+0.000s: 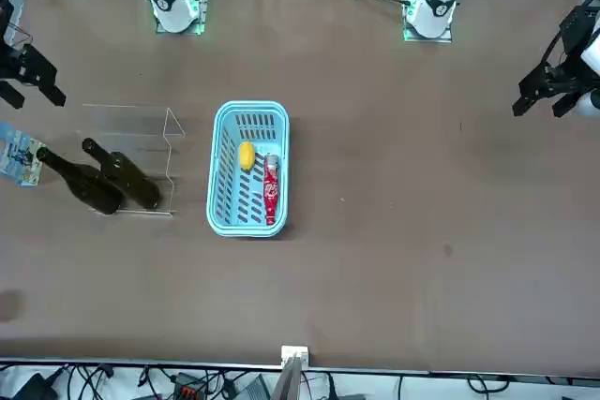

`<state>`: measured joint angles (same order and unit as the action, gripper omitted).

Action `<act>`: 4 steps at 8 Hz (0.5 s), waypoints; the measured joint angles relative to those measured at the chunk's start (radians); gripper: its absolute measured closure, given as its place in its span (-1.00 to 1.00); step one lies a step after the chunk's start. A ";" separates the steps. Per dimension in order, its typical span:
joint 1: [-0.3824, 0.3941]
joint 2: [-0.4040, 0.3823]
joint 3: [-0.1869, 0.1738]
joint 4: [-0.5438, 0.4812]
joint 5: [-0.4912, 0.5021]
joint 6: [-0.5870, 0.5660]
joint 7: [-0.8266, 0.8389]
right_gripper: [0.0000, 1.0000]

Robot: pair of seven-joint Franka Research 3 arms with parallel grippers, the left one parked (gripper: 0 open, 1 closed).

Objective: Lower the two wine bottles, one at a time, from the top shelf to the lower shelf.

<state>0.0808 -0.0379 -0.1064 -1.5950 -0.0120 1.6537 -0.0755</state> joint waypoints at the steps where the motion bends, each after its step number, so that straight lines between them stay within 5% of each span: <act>1: 0.000 0.004 -0.002 -0.007 0.000 0.016 0.000 -1.00; 4: 0.000 0.010 -0.003 -0.022 0.020 0.032 0.000 -1.00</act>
<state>0.0810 -0.0282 -0.1092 -1.6172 0.0084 1.6856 -0.0755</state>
